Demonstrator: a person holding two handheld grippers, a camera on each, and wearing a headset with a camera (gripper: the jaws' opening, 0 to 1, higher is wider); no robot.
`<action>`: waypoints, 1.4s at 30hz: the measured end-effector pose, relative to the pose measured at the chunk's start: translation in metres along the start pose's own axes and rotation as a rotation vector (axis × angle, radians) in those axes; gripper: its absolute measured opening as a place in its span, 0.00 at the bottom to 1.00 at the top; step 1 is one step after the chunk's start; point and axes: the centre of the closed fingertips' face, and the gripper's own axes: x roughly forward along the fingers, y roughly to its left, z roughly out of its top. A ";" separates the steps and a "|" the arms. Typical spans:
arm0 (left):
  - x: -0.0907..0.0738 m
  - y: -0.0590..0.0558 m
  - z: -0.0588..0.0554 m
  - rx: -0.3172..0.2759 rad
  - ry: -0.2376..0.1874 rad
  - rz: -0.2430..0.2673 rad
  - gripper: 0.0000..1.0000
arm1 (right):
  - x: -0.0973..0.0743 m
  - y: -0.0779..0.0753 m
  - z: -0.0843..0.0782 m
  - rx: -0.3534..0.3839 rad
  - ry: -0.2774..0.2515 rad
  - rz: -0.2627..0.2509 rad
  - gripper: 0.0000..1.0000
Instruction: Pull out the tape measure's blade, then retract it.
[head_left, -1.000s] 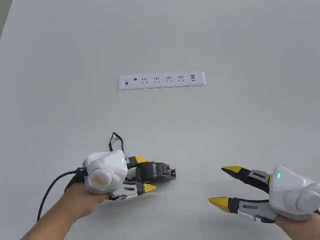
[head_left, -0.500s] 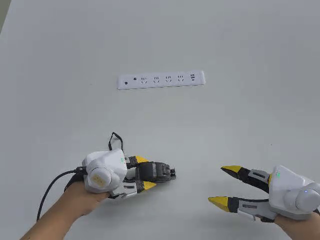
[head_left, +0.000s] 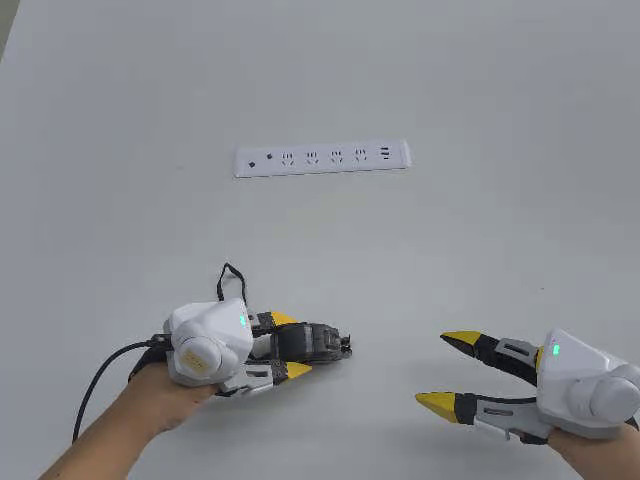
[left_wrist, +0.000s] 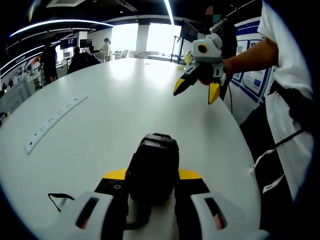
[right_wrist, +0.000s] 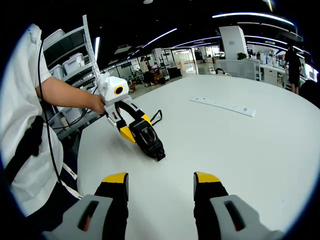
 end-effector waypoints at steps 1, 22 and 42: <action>0.000 0.000 0.000 -0.001 -0.003 0.000 0.32 | 0.000 0.000 0.000 0.001 0.000 0.000 0.52; -0.001 0.000 0.003 0.011 -0.016 -0.006 0.30 | 0.000 0.000 0.003 0.014 -0.019 0.014 0.52; 0.000 0.000 0.003 0.025 -0.005 -0.006 0.30 | 0.011 -0.012 0.008 0.019 -0.017 0.062 0.49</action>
